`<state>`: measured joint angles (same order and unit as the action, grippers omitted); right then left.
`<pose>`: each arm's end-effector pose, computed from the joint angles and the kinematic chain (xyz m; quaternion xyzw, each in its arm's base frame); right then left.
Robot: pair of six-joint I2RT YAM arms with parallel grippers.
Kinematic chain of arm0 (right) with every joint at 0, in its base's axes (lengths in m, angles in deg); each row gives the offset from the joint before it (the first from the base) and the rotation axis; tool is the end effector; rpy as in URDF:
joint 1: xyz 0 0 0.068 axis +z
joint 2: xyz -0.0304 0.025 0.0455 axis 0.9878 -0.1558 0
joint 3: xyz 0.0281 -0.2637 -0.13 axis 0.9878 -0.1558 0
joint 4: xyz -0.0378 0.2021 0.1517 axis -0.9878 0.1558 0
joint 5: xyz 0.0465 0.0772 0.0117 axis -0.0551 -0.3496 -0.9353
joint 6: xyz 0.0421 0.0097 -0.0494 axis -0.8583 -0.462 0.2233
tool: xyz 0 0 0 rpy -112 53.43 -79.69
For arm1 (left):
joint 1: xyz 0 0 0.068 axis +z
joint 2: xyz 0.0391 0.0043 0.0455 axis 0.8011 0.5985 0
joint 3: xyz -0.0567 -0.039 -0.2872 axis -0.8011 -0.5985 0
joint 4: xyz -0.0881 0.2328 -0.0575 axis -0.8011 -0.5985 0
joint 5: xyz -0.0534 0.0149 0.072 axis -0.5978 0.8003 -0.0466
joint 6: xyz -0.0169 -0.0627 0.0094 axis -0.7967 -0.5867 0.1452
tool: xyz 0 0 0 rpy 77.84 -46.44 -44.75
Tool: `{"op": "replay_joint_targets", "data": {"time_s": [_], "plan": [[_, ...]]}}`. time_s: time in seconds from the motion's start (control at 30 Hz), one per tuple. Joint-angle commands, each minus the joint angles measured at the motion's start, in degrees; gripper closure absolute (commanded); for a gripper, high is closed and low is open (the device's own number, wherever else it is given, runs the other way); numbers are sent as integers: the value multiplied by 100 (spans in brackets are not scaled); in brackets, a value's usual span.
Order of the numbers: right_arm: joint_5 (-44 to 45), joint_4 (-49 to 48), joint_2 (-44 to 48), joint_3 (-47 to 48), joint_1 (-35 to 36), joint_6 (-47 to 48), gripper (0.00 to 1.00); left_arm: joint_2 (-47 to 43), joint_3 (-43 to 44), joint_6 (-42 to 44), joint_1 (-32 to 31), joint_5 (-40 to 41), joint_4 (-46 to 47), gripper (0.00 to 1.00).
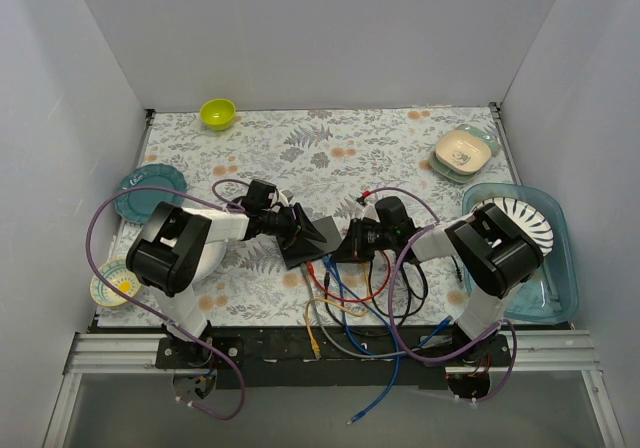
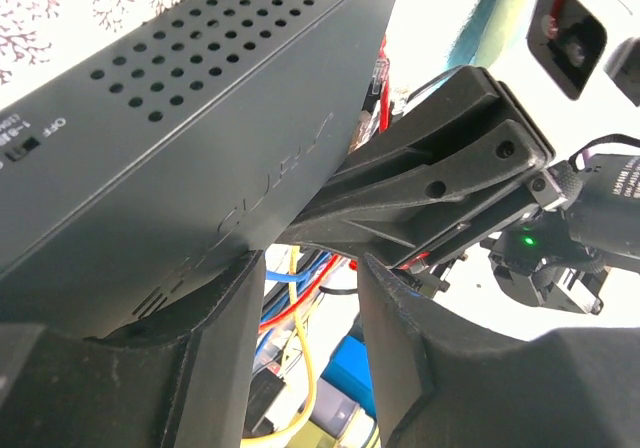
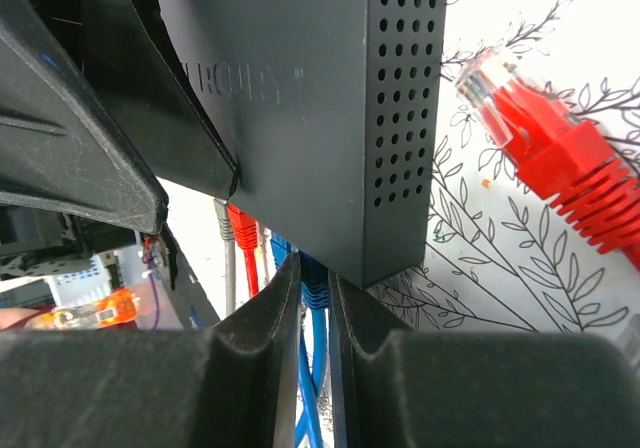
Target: Pull the plug from the switch port
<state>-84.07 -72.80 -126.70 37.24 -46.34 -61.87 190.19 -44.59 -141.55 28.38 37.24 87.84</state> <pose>0.2432 0.2028 0.1331 -0.0587 0.8664 0.4668 0.1673 0.2780 -0.1685 0.1434 0.4263 -0.7799 0.4228 0.1769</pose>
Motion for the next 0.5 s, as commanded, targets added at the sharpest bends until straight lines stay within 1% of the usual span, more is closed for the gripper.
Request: {"op": "replay_joint_targets", "data": {"time_s": [0.0, 0.07, 0.2, 0.3, 0.47], "plan": [[-249, 238, -366, -299, 37, -208, 99, -61, -185, 119, -36, 573, -146, 57], [-346, -235, -479, -343, 20, -575, 99, -307, -317, 93, -150, 643, -137, 57], [-513, -877, -673, -335, 2, -1060, 99, -598, -554, -22, -405, 915, 48, 57], [-583, -1116, -761, -334, 2, -1236, 99, -581, -642, -101, -519, 1091, 83, 57], [-619, -1169, -726, -431, 2, -1272, 99, -370, -573, -136, -546, 1214, 162, 58]]}}
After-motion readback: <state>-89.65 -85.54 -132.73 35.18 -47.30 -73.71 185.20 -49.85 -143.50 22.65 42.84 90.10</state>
